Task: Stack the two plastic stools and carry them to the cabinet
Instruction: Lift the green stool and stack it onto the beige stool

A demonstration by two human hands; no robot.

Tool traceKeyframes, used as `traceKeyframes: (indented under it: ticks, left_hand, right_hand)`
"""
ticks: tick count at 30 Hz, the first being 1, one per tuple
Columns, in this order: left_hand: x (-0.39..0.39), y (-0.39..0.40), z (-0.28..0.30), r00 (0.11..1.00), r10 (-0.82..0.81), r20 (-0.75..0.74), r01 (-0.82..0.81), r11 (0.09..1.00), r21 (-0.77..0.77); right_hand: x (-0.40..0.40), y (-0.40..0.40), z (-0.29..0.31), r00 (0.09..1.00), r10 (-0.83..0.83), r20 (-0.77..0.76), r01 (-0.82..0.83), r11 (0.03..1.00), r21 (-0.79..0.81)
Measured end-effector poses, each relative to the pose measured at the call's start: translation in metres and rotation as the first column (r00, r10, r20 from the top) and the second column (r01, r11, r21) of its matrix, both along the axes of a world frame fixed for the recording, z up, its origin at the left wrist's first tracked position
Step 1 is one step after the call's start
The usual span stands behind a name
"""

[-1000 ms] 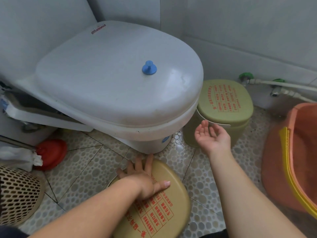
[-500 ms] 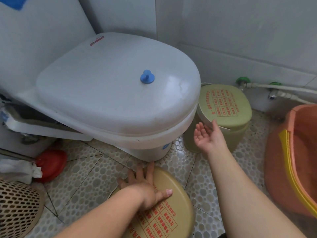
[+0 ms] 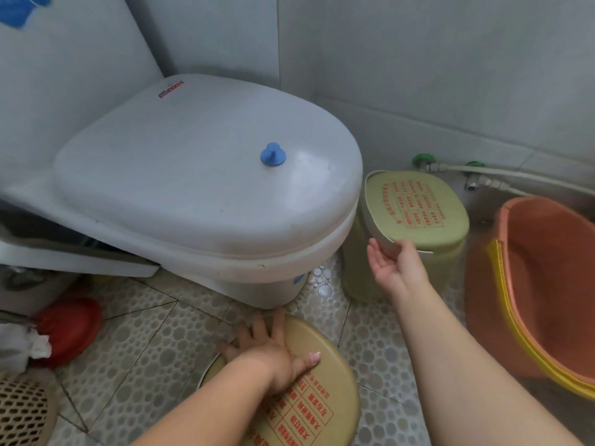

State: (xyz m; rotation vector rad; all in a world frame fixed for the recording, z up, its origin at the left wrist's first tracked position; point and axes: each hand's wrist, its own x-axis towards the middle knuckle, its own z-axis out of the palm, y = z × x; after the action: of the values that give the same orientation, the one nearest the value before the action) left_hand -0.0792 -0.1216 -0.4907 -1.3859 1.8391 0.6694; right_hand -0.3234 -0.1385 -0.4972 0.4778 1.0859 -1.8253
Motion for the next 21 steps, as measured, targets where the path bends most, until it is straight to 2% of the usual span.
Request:
traceKeyframes:
  ticks: [5,9,14,21]
  left_hand:
    - [0.002,0.0,-0.006,0.999,0.015,-0.038,-0.015,1.0,0.023]
    - [0.007,0.001,-0.01,0.992,0.039,-0.124,-0.038,0.999,0.01]
    - [0.007,-0.008,-0.021,0.985,0.071,-0.16,-0.06,0.996,0.071]
    - [0.006,-0.004,-0.029,0.982,0.046,-0.185,-0.048,0.999,-0.006]
  right_hand:
    - [0.015,0.029,0.033,0.998,0.024,-0.063,-0.021,0.999,0.044]
    - [0.029,0.055,0.065,0.993,0.038,-0.109,-0.027,0.995,0.101]
    - [0.045,0.096,0.095,0.982,0.05,-0.181,-0.014,0.981,0.195]
    - [0.089,0.155,0.127,0.983,-0.003,-0.185,0.046,0.972,0.231]
